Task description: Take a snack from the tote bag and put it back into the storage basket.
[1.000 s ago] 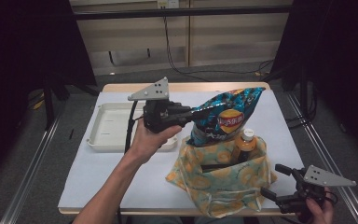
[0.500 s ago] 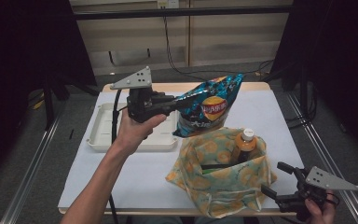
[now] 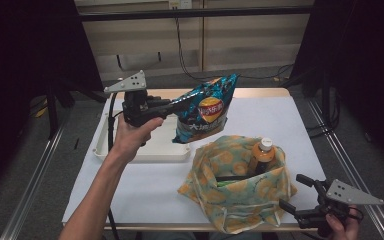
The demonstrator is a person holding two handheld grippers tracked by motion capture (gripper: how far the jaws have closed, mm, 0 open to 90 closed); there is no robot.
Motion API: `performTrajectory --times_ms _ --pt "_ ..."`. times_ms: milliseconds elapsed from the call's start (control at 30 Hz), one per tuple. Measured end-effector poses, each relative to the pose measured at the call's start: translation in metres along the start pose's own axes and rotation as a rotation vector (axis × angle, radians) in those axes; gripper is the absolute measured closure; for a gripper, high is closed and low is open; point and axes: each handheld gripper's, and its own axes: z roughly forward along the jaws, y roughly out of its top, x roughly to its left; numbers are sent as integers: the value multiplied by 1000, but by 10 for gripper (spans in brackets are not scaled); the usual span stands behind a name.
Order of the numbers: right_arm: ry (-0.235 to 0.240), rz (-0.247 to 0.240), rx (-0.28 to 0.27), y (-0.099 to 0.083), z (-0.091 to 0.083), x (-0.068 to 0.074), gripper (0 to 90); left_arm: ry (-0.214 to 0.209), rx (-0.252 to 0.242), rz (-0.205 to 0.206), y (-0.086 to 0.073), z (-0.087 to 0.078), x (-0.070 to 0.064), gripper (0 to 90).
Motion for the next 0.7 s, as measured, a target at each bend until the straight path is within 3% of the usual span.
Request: performTrajectory --times_ms 400,700 --pt "1 0 1 -1 -1 -1 1 58 29 -17 -10 -14 20 900" --pt "6 -1 4 -1 0 -1 3 100 38 -53 -23 -24 39 899"
